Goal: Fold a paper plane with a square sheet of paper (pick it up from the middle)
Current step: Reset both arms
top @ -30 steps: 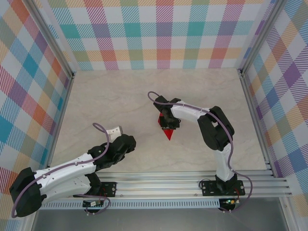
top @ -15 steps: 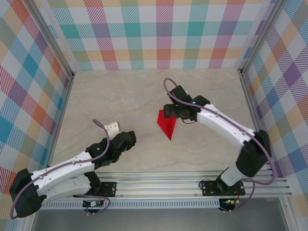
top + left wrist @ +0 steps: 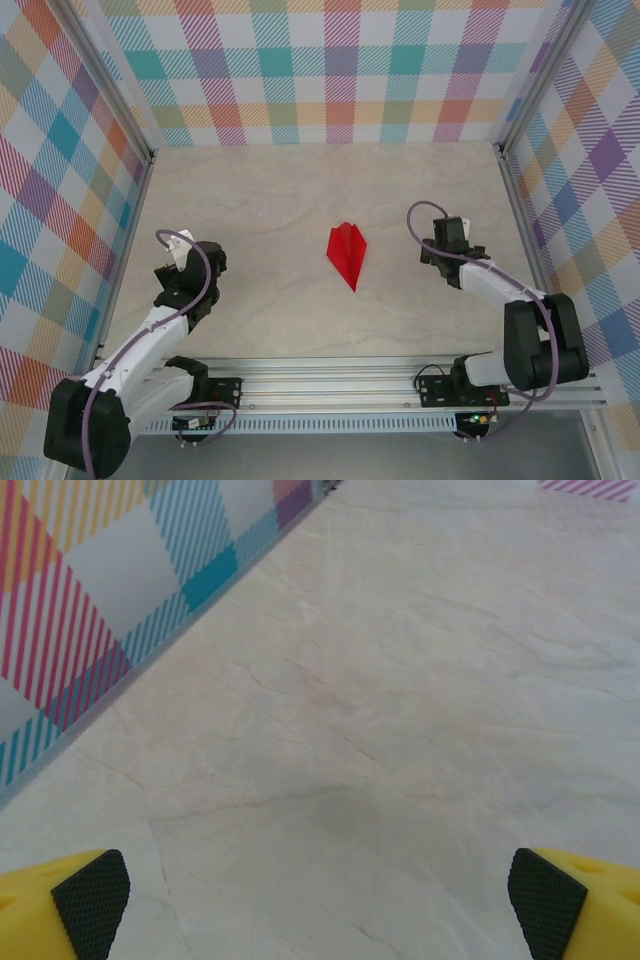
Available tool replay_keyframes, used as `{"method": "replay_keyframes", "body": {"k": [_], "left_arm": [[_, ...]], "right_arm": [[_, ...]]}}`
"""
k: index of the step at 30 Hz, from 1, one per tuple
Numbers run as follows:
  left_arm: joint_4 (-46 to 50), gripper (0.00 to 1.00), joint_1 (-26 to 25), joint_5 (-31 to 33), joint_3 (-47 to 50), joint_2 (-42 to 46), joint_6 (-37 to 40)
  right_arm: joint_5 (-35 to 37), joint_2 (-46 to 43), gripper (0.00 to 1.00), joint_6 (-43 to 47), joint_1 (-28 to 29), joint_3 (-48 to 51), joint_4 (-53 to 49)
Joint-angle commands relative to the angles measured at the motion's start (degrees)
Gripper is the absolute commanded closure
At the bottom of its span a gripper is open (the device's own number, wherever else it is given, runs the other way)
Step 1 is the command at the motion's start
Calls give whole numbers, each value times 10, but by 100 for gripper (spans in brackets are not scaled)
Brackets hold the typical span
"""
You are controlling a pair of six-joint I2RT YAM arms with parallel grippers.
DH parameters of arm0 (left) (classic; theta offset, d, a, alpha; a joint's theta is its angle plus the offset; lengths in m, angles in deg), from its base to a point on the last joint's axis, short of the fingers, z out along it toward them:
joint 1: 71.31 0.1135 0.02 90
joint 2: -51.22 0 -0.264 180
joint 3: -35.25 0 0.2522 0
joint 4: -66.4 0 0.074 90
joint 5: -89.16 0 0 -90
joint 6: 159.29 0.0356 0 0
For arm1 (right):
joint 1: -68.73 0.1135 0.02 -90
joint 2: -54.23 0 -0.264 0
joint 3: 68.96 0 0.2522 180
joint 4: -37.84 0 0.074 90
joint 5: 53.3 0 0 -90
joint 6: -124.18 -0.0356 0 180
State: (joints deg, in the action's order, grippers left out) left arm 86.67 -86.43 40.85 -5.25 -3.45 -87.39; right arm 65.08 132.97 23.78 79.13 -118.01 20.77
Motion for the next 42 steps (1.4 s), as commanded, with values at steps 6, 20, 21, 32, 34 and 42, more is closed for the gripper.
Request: {"method": "replay_keyframes", "body": {"k": [6, 20, 21, 32, 34, 42], "left_arm": [[-335, 0, 45, -123, 59, -151, 138], [-569, 0, 102, -270, 44, -354, 171], [-551, 0, 103, -270, 41, -348, 170], [-562, 0, 91, -242, 44, -350, 174], [-562, 0, 91, -241, 44, -350, 173], [-562, 0, 91, -242, 44, -350, 174]], "right_arm": [[-182, 26, 0, 108, -17, 57, 305], [-348, 64, 0, 98, -119, 139, 517], [-365, 93, 0, 108, -114, 121, 520], [-271, 87, 0, 92, -99, 117, 499], [-272, 87, 0, 92, -99, 117, 498], [-290, 87, 0, 99, -99, 109, 485]]}}
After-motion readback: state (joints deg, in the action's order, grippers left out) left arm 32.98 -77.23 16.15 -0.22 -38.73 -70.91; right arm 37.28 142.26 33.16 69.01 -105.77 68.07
